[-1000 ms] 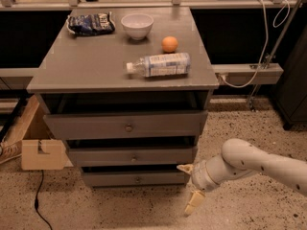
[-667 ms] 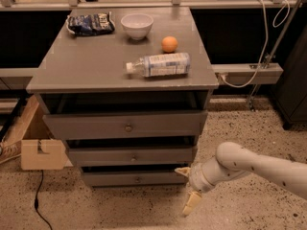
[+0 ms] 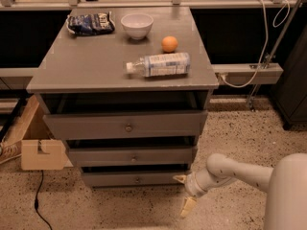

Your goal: Open bottom drawer

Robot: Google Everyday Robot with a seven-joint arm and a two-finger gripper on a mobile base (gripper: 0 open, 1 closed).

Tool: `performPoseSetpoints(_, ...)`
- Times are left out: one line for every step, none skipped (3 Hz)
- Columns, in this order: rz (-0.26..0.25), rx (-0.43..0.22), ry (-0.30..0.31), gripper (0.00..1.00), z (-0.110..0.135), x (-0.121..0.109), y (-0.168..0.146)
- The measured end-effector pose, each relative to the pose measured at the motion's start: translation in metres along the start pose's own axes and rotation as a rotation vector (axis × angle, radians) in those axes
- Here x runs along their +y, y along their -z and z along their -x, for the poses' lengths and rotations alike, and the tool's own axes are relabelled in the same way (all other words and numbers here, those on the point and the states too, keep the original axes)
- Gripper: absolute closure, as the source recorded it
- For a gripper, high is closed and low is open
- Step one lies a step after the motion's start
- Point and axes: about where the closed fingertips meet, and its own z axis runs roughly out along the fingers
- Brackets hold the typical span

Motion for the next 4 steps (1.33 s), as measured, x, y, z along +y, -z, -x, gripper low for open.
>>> performPoseSetpoints(-0.032,-0.015,0.006,0.00,-0.027,-0.018,-0.029)
performPoseSetpoints(-0.058,-0.040,0.034,0.00,-0.037,-0.039,-0.051)
performPoseSetpoints(-0.080,-0.087,0.075,0.00,-0.034,-0.063,-0.066)
performPoseSetpoints(-0.080,-0.087,0.075,0.00,-0.034,-0.063,-0.066)
